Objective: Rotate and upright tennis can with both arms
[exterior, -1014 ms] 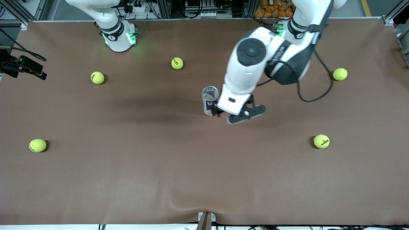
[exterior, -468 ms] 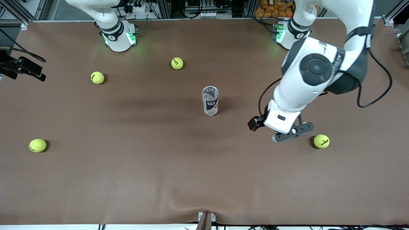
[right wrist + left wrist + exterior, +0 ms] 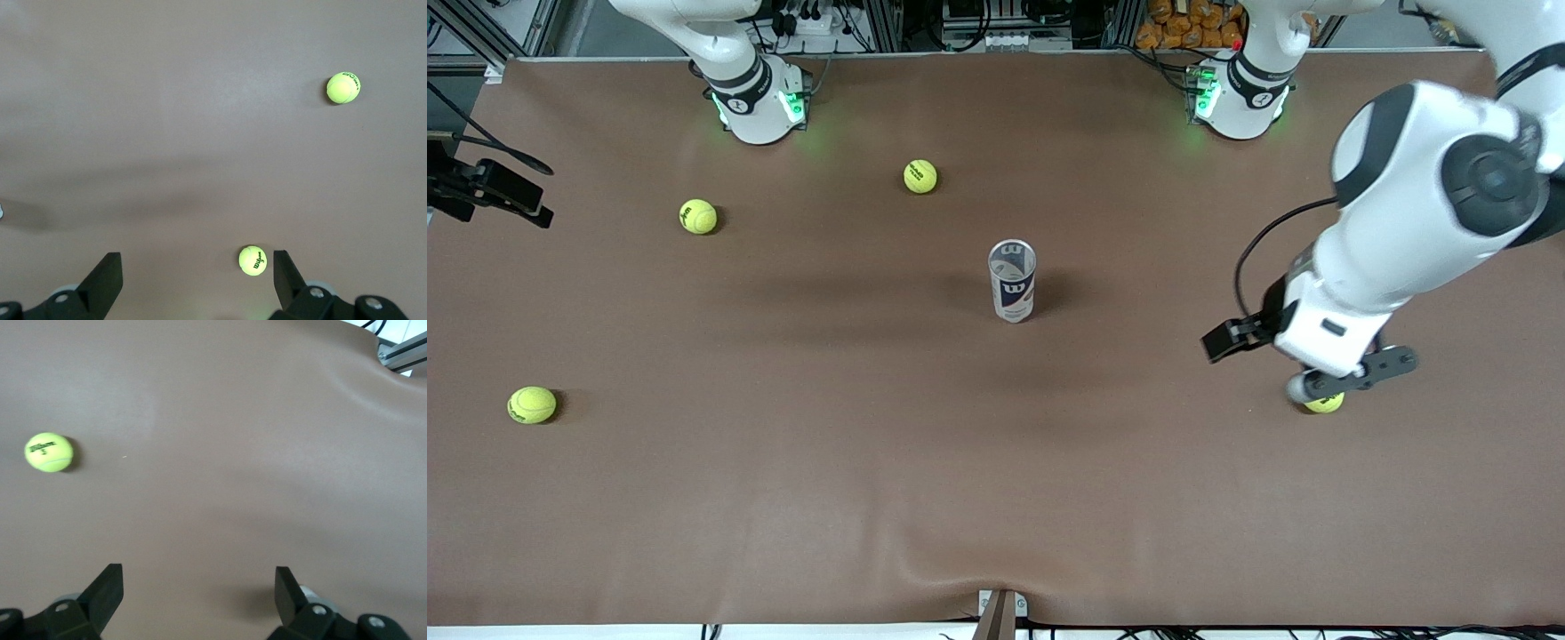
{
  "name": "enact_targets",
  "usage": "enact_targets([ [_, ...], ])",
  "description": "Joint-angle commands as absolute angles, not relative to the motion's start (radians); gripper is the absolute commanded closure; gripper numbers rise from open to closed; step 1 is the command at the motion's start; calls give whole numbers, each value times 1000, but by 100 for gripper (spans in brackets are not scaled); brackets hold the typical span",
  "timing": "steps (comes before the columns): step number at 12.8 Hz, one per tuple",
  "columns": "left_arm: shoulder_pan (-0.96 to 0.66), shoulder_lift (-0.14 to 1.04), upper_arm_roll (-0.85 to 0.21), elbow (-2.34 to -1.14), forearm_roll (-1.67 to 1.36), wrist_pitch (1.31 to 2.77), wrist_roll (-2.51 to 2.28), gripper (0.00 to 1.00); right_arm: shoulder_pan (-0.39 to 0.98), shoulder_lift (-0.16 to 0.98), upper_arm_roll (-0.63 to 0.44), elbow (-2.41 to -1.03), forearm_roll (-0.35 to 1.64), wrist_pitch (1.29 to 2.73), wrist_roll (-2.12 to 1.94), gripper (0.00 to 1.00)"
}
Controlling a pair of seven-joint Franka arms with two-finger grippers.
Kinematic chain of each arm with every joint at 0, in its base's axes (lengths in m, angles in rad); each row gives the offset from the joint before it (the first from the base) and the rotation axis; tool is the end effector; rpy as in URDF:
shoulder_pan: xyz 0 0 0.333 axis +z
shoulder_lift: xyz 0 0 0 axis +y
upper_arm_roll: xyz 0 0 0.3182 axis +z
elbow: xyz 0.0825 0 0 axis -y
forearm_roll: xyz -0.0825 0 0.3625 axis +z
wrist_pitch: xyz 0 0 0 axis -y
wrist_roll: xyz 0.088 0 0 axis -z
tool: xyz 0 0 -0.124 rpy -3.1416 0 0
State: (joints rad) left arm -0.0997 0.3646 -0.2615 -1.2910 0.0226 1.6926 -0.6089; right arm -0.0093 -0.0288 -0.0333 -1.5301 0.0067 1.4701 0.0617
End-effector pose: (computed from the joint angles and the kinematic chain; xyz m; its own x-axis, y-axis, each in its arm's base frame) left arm 0.6181 -0.1990 0.5380 0.9653 0.2611 -0.0002 0.2602 -0.9618 0.0849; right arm 0.5129 -0.0213 0.6342 0.9941 -0.1034 -0.0316 -0.1036 -0.9946 -0.0057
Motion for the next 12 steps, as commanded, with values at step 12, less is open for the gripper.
enact_targets([
  [12,-40,-126,-189,-1560,26,1457,-396,0,-11,-35,-29,-1536,-5,1468,77,0],
])
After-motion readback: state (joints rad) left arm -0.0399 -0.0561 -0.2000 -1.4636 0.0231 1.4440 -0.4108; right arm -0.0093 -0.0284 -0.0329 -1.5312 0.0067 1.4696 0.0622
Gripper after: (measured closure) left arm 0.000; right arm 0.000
